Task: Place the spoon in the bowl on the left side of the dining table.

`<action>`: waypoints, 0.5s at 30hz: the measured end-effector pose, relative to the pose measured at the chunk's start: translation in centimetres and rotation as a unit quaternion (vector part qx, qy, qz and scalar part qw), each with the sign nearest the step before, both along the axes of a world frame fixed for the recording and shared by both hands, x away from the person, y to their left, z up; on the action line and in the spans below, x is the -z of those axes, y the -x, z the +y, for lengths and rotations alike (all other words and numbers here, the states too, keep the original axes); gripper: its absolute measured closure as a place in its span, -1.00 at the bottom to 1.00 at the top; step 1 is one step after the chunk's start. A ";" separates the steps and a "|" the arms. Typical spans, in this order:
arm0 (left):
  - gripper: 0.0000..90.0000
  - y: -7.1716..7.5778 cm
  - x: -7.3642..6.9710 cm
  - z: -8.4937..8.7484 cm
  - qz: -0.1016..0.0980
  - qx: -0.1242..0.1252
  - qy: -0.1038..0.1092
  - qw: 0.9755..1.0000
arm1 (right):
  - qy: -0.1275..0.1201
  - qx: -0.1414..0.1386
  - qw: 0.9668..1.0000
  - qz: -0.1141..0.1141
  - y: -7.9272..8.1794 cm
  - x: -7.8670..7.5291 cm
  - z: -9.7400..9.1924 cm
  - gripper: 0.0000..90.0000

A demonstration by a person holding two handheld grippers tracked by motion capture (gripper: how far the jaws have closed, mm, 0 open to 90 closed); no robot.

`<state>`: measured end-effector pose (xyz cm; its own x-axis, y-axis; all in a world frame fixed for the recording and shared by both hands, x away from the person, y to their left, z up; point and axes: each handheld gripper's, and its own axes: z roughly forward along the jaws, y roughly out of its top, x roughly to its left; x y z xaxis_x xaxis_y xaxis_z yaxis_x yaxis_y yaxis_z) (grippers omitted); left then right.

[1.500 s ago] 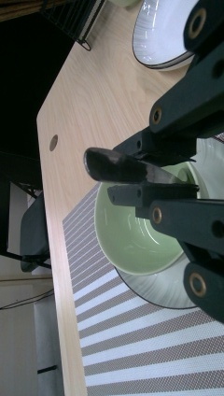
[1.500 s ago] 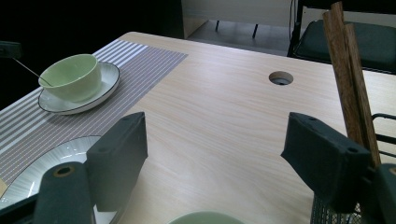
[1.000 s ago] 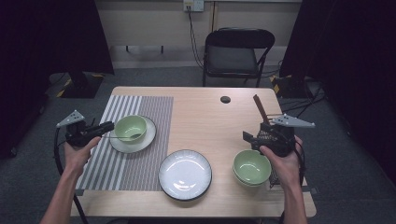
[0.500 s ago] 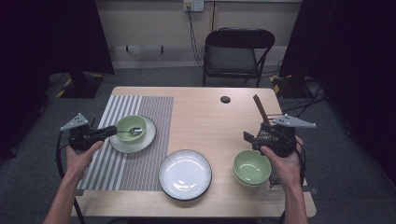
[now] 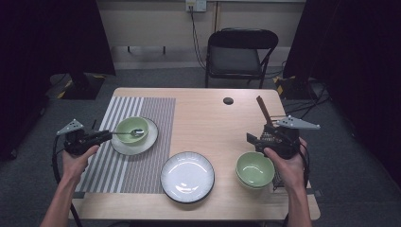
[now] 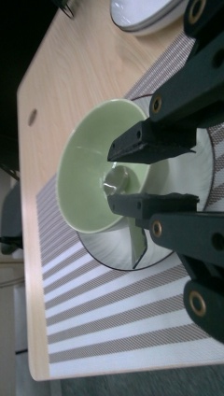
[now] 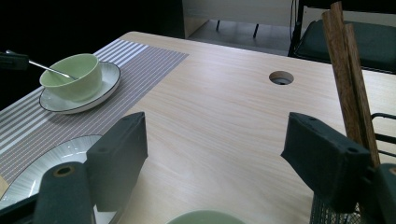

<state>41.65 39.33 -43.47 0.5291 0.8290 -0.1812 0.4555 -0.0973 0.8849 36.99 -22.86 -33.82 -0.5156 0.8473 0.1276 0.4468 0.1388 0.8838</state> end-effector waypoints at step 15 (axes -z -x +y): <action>0.51 -0.8 0.2 0.6 0.006 -0.010 0.023 1.000 | -0.001 0.005 1.000 -0.001 0.0 0.0 -0.4 -0.52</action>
